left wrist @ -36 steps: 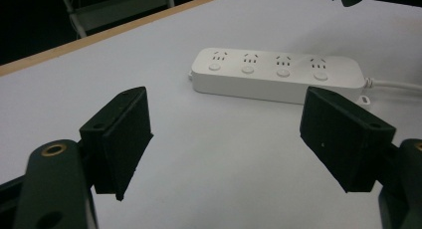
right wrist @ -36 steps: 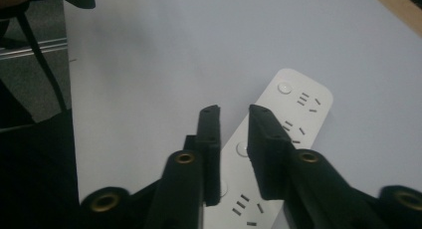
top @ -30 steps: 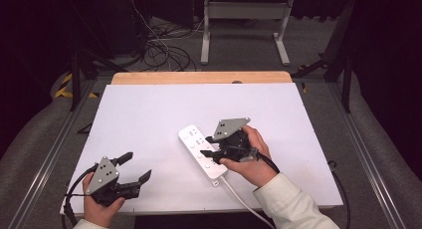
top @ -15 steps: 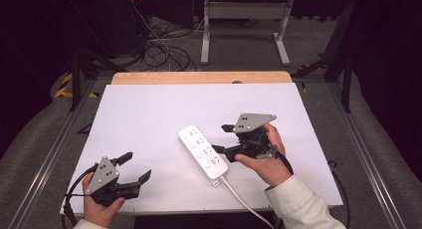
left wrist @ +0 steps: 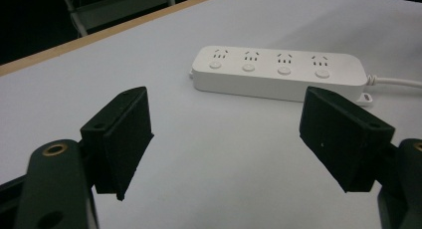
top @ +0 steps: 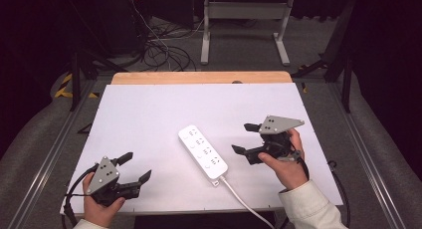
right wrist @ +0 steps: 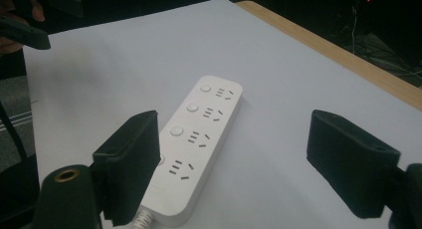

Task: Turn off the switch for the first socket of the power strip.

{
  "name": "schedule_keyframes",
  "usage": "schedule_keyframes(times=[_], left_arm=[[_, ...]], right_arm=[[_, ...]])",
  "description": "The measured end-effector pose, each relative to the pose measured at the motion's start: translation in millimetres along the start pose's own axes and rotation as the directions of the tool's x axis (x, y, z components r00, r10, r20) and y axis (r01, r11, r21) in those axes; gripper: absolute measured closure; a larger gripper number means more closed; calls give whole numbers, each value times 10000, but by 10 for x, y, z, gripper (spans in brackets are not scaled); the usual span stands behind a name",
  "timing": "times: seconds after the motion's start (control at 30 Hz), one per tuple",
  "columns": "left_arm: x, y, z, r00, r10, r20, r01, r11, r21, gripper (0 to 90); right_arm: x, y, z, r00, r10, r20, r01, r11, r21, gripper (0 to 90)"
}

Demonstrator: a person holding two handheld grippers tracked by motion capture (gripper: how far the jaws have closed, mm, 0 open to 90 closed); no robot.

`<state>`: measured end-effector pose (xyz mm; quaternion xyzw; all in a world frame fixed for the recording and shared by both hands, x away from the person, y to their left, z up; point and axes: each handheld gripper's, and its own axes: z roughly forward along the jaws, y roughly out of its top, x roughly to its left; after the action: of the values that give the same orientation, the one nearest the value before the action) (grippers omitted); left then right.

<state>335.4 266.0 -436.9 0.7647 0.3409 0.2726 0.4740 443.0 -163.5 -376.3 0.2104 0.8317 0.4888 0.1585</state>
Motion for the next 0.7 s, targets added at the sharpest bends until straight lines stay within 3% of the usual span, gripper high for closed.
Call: schedule_keyframes(times=[0.17, 0.2, 0.23, 0.27, 0.4, 0.7], left_arm=[[1, 0, -1, 10000, -19, 26, 19, 10000, 18, 210], [2, 0, -1, 10000, -2, 27, 2, 10000, 5, 210], [2, 0, -2, 10000, -6, 34, 6, 10000, 0, 210], [2, 1, -2, 10000, -7, 33, 7, 10000, -1, 210], [2, 1, -3, 10000, -8, 34, 8, 10000, -1, 210], [2, 1, -6, 10000, -44, 45, 44, 10000, -7, 209]], right_arm=[[-98, -143, -93, 9987, 426, -265, -423, 9991, 104, 336], [-114, -171, -109, 9984, 502, -260, -500, 9987, 67, 221], [-126, -201, -117, 9972, 731, 175, -732, 9973, 47, 61], [-161, -266, -136, 9940, 1020, 405, -1020, 9948, -13, 125], [-205, -378, -159, 9894, 1290, 660, -1286, 9917, -89, 68], [-336, -700, -246, 9783, 1716, 1157, -1732, 9849, 39, 70]])
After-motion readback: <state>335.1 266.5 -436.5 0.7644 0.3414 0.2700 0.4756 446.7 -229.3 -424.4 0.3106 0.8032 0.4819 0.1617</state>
